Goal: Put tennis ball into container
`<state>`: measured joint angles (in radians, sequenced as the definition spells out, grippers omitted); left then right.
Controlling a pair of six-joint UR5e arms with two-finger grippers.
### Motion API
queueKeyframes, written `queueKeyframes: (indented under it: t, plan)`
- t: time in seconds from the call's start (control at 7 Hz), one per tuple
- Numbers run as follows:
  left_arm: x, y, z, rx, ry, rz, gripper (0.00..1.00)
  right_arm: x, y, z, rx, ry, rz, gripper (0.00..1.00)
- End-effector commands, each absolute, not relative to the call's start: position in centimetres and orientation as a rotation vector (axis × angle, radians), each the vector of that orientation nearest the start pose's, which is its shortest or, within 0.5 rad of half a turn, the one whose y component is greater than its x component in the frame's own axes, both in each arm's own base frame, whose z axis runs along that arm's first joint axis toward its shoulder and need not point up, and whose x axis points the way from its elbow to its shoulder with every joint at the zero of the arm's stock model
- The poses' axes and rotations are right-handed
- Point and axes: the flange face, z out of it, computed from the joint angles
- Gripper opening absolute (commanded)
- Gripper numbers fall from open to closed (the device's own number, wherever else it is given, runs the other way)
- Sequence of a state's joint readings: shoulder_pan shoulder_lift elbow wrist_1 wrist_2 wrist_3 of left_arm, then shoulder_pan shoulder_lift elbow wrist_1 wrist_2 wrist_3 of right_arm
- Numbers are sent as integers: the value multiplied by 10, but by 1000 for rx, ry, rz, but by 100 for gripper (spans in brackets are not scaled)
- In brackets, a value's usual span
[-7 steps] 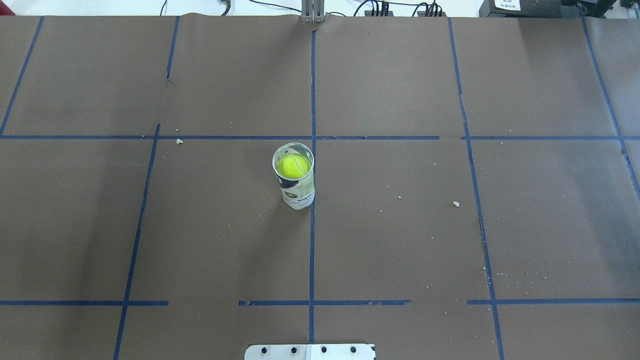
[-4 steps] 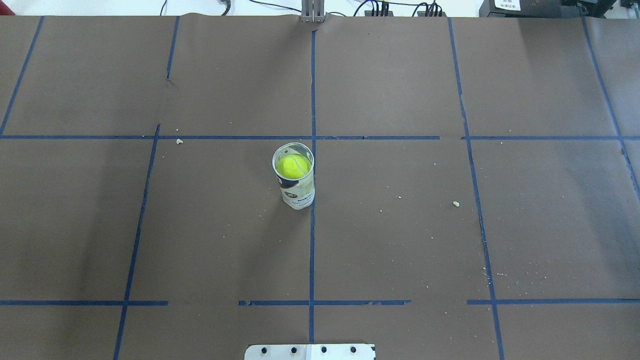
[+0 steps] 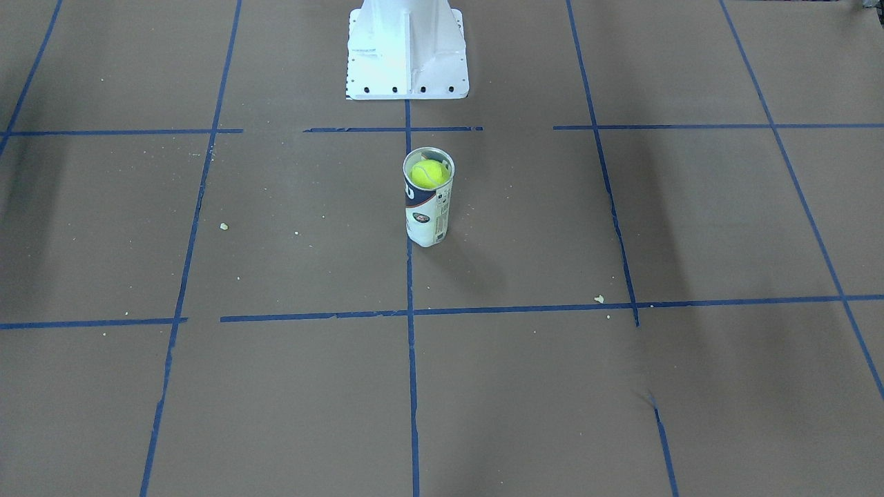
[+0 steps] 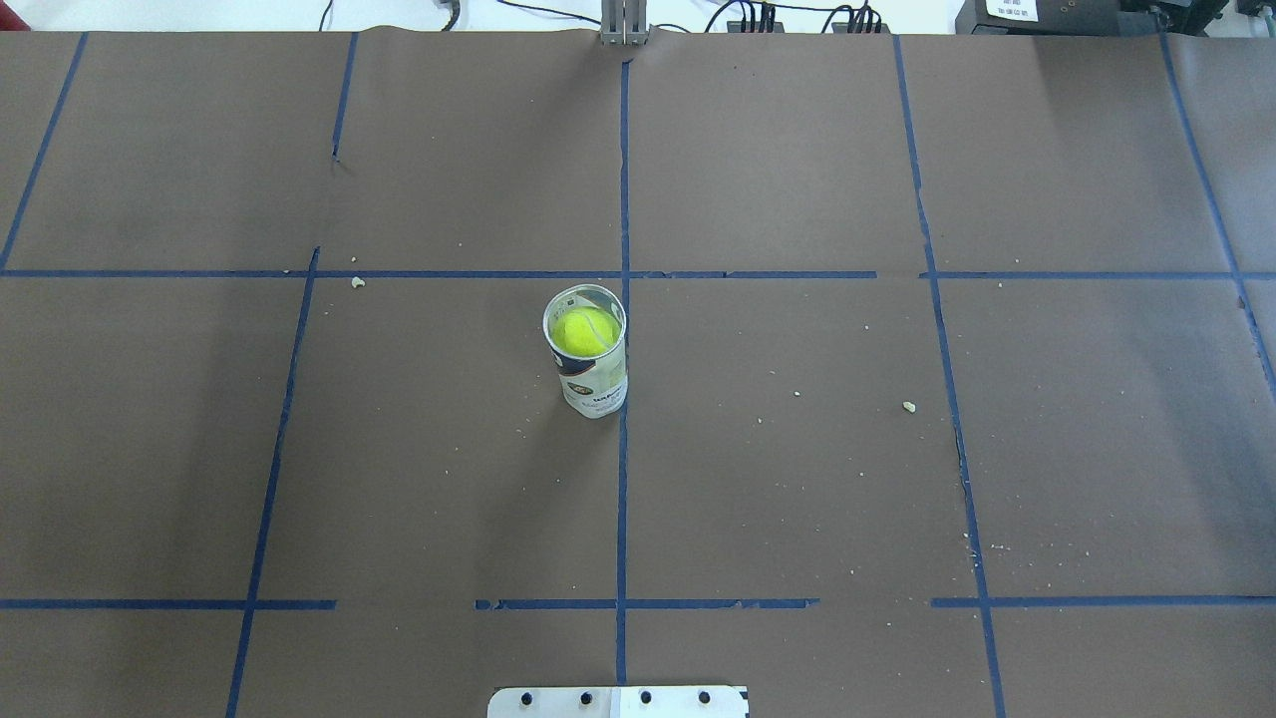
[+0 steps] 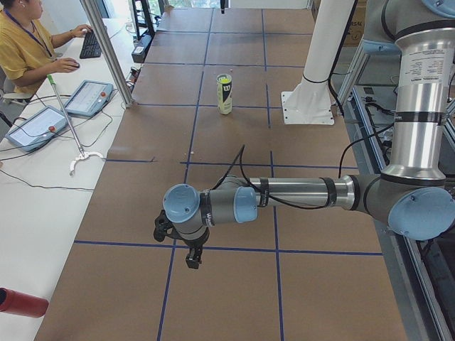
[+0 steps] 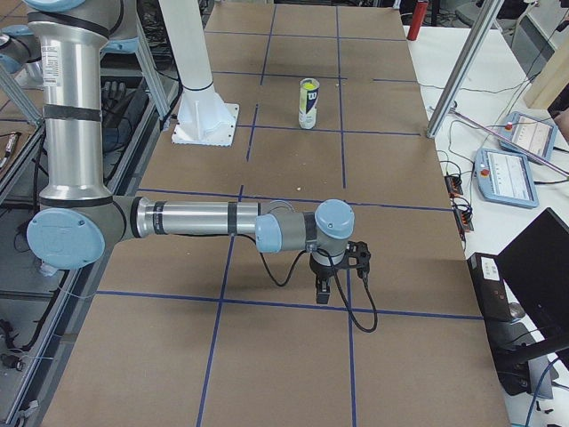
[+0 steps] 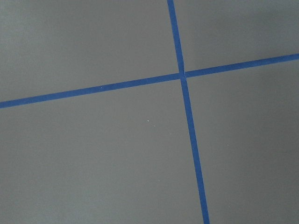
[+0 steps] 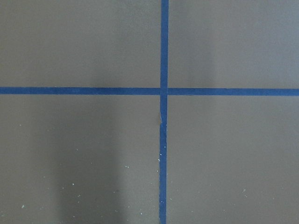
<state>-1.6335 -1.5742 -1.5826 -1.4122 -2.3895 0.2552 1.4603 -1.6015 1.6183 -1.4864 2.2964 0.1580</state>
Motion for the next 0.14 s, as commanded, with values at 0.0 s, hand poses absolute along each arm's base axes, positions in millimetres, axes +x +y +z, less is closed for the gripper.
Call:
queueKeyframes:
  t: [0.0]
  plan:
    - [-91,-474,649,-31,832,105,100,13,-490,645,-1,-731,9,100]
